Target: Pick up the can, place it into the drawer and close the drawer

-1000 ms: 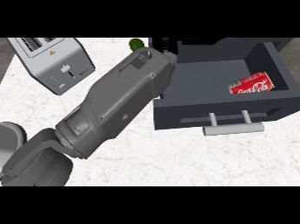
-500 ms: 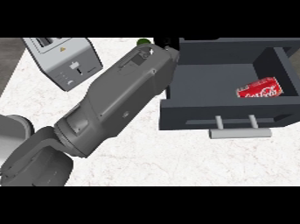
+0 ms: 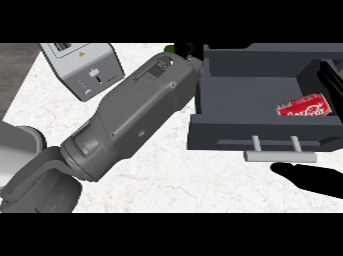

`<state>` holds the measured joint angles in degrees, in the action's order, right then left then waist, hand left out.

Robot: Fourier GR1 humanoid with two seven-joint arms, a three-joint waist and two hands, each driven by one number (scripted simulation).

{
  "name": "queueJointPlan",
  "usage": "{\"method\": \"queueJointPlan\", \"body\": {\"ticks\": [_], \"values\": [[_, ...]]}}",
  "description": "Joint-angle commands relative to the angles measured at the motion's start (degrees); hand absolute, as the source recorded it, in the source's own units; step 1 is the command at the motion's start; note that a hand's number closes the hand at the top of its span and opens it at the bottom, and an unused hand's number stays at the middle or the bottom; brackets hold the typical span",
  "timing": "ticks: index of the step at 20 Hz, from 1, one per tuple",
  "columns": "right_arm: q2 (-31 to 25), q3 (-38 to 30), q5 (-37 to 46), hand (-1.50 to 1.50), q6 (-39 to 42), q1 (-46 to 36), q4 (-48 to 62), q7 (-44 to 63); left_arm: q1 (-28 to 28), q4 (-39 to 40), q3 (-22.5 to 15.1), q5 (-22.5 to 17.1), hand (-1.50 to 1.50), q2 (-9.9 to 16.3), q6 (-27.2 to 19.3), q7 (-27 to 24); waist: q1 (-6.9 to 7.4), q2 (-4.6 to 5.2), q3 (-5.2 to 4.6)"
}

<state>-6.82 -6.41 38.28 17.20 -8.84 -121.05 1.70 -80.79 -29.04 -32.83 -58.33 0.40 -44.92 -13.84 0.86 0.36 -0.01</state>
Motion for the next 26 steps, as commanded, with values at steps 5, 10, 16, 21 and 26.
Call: {"method": "queueJointPlan", "body": {"ticks": [5, 10, 16, 21, 26], "values": [[-0.72, 7.98, 14.55, -1.50, -6.95, -13.96, 20.08, -1.89, 2.91, -2.64, 0.30, 2.65, -1.50, 4.84, 2.40, 1.50, 1.21, -0.03, -0.02], [-5.21, 7.95, 19.31, -1.50, -7.89, -18.92, 32.22, -5.91, 2.41, -5.60, -0.28, 3.94, -1.50, 5.37, -1.32, 6.32, 0.82, -0.21, 0.01], [-1.39, 9.07, 27.62, -1.50, -21.37, -23.19, 49.35, -6.62, 4.65, -13.05, -1.22, 6.18, -1.50, 10.29, -4.00, 10.46, 1.67, -0.38, 0.04], [0.40, 7.98, 30.34, -1.50, -27.34, -28.78, 61.91, -6.30, 7.06, -16.61, -0.41, 7.79, -1.50, 14.48, -3.53, 13.33, 1.00, -0.21, 0.05], [0.94, 6.17, 33.72, -1.50, -37.16, -32.27, 74.66, -6.71, 11.55, -22.83, -1.12, 9.10, -1.50, 16.58, -3.71, 14.24, 1.99, -0.07, 0.07]]}}
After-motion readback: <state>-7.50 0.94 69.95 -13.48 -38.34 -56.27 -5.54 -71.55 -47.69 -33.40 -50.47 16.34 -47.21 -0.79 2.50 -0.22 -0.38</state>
